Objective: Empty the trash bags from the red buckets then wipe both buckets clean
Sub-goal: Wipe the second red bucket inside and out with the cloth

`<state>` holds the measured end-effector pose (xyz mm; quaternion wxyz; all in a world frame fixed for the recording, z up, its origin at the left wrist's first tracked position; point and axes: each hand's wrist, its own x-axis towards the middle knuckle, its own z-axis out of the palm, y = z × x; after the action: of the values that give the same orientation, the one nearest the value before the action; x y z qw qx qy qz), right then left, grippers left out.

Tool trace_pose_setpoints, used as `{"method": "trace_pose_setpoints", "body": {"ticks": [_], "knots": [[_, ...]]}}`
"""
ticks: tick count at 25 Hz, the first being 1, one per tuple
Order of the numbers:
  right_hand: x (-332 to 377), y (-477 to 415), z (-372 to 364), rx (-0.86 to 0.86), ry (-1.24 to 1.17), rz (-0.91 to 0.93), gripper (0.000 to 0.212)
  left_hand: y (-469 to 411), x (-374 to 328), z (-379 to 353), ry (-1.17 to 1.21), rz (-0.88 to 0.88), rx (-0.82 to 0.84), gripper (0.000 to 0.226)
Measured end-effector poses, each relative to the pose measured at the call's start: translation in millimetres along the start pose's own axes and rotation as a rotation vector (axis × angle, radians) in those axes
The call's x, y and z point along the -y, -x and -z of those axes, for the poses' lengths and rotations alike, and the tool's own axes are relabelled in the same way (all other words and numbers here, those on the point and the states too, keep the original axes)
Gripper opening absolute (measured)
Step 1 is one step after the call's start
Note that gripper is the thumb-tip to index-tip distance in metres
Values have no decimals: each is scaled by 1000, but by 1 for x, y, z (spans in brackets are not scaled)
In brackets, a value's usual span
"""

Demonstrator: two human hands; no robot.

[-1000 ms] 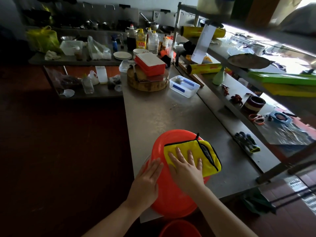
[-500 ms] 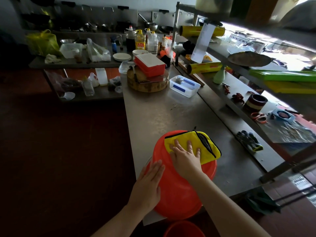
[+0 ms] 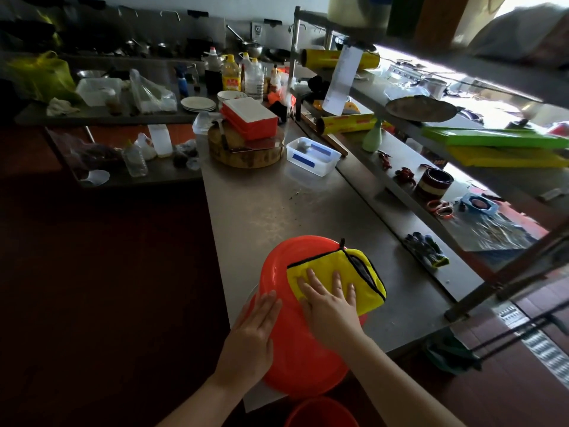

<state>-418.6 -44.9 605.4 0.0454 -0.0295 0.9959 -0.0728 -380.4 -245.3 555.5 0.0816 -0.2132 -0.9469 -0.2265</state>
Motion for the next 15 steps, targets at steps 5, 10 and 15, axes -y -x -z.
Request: {"method": "trace_pose_setpoints", "body": {"ticks": [5, 10, 15], "knots": [[11, -65, 17, 34, -18, -70, 58, 0, 1, 1, 0, -3, -5, 73], [10, -66, 28, 80, -14, -60, 54, 1, 0, 1, -1, 4, -6, 79], [-15, -9, 22, 93, -38, -2, 49, -1, -2, 3, 3, -3, -24, 80]]}}
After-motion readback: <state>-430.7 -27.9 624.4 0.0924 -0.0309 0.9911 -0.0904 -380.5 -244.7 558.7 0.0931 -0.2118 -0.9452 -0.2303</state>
